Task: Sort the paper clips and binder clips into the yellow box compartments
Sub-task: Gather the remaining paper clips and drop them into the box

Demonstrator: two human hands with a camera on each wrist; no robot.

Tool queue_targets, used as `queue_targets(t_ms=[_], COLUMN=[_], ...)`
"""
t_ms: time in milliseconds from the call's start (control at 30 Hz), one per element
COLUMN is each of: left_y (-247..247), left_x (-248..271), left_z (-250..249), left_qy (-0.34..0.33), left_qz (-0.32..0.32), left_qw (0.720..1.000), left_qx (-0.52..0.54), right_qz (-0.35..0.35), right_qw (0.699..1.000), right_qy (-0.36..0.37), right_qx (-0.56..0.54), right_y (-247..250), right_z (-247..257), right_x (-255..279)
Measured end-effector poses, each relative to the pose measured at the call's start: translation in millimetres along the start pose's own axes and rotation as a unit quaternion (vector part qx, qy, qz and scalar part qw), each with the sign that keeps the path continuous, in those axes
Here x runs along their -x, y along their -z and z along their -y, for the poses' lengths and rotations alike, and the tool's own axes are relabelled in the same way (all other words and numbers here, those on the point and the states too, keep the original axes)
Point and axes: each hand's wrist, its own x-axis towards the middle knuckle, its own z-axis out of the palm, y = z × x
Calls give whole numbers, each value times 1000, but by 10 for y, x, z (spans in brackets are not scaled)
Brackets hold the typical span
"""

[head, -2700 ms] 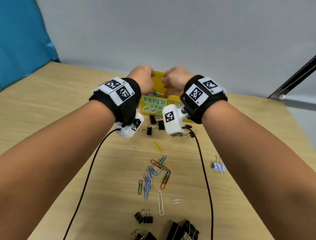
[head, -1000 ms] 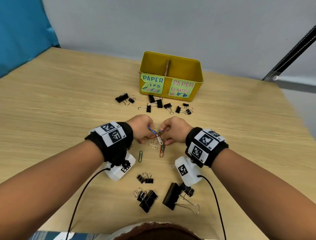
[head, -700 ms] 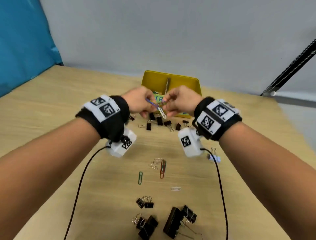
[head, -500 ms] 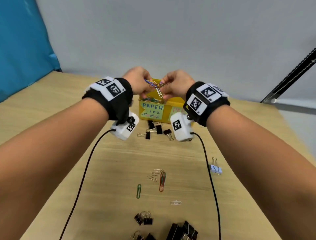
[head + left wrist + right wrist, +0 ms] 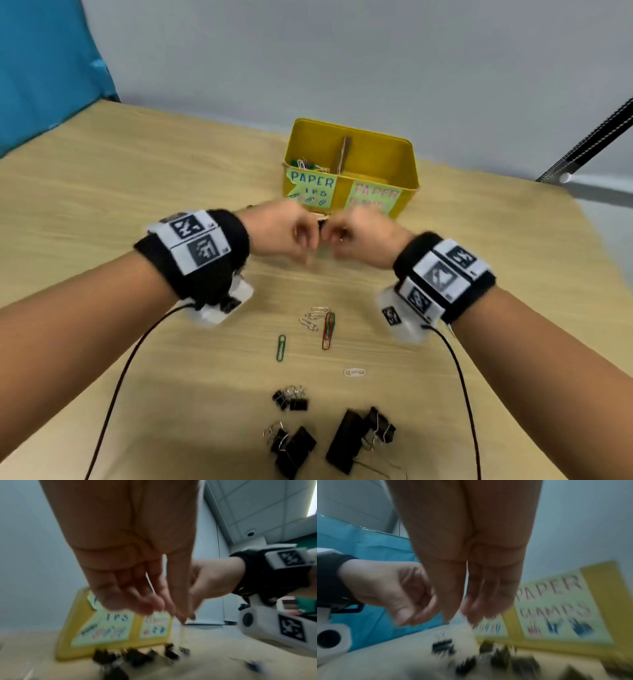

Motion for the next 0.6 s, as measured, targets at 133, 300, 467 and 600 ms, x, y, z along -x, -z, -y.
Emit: queue_targets(t_ms=[133,300,467,600], left_y=[-507,-690,-776,-848], left_x=[319,363,280,221], left_z=[46,74,-4,-84], left_qy=[34,24,11,7], left_qz=[194,165,98,67], left_qw=[978,979,992,994], left_qx=[-72,-112,-82,-87], right_qz=[197,116,73,68], right_qw=[980,993,997,997], right_qy=[-8,-11,-8,-20], right_qx=[12,-18,-38,-41], right_y=[-482,-692,-761,-786], right_z=[-11,-43,-50,-67], right_x=[427,553,589,612])
